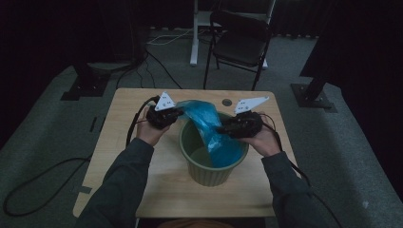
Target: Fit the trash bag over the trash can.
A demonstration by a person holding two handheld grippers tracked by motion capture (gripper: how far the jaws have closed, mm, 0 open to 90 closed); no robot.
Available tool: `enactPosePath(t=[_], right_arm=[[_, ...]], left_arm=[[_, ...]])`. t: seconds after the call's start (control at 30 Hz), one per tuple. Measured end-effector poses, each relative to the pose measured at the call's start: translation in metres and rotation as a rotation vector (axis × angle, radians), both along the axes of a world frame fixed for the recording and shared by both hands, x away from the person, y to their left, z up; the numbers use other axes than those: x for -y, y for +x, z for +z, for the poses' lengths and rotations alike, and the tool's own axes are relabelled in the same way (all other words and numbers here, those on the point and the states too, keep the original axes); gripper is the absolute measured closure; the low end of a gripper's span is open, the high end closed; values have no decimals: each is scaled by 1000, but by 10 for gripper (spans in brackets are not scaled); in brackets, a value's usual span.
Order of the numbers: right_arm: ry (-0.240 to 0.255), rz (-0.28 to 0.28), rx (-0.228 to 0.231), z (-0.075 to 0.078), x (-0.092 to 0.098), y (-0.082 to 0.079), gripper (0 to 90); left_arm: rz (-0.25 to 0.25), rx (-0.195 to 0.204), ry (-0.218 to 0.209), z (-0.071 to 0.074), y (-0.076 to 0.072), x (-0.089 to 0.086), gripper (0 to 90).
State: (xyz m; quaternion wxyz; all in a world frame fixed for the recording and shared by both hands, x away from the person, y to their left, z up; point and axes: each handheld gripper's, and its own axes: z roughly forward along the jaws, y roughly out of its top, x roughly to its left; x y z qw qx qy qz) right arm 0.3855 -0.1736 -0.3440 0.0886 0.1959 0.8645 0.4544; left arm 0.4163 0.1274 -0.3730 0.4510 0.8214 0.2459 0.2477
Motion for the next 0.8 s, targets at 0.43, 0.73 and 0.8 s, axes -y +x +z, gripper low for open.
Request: enactPosePath(t=[0.43, 0.73, 0.8], right_arm=[[53, -21, 25, 21, -4, 1, 641], [21, -83, 20, 16, -29, 17, 556], [3, -98, 26, 14, -33, 19, 552]], left_arm=[[-28, 19, -7, 5, -9, 8, 891], [-72, 49, -17, 10, -25, 14, 888], [-82, 56, -23, 11, -28, 15, 888]])
